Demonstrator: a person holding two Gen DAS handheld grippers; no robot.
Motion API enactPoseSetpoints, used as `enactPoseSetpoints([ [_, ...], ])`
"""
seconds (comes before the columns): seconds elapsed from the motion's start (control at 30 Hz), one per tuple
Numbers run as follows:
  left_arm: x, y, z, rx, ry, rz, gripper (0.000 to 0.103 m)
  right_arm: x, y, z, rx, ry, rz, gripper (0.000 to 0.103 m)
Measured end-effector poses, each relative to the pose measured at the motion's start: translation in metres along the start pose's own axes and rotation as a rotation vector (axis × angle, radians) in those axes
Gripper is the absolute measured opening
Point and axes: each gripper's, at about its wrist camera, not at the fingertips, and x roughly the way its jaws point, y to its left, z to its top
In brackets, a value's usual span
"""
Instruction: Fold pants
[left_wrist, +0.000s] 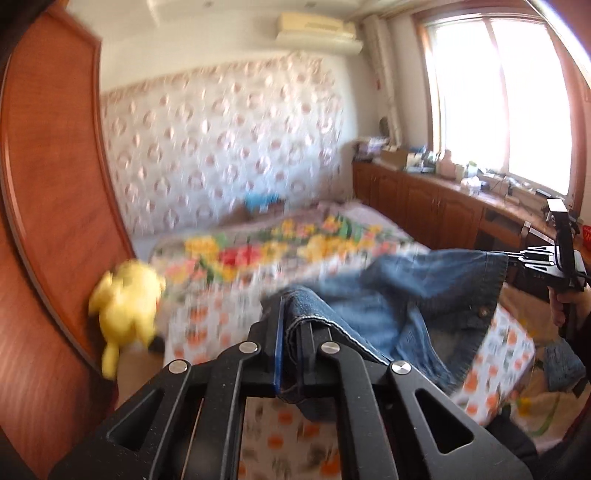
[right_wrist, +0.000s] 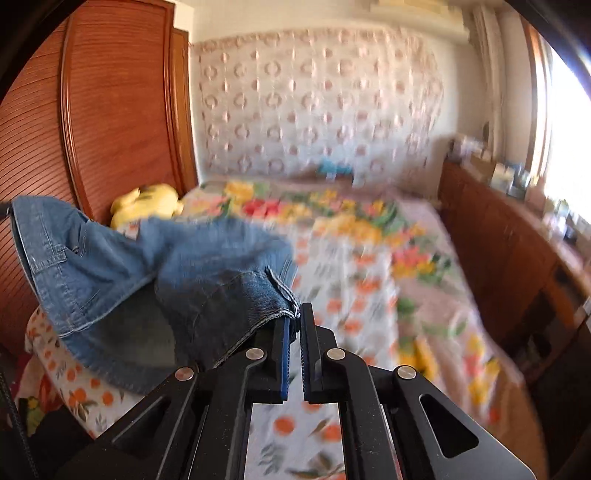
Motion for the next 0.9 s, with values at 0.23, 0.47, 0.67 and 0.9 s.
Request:
enactPoseSetpoints([
  [0.23, 0.01, -0.022, 0.13, 0.058, -0.132, -0.001, 0.005, -0.096, -0.028, 0.076, -0.053, -0.214, -0.122, 0.004],
  [0.47, 0.048, -0.05, 0.237, 0.086, -0.201, 0.018, 0.005, -0.183, -0.094, 0.121, -0.051, -0.302, -0.309, 0.004],
  [0.67, 0.087, -0.083, 0.316, 0.057, -0.224, -0.056, 0.005, -0.246, -0.126, 0.152, -0.064, -0.34, -0.459, 0.004],
  [0.9, 0.088, -0.115, 0.362, 0.081, -0.296, -0.117, 0.005, -0.292, -0.098, 0.15, -0.13, -0.352, -0.44, 0.005],
])
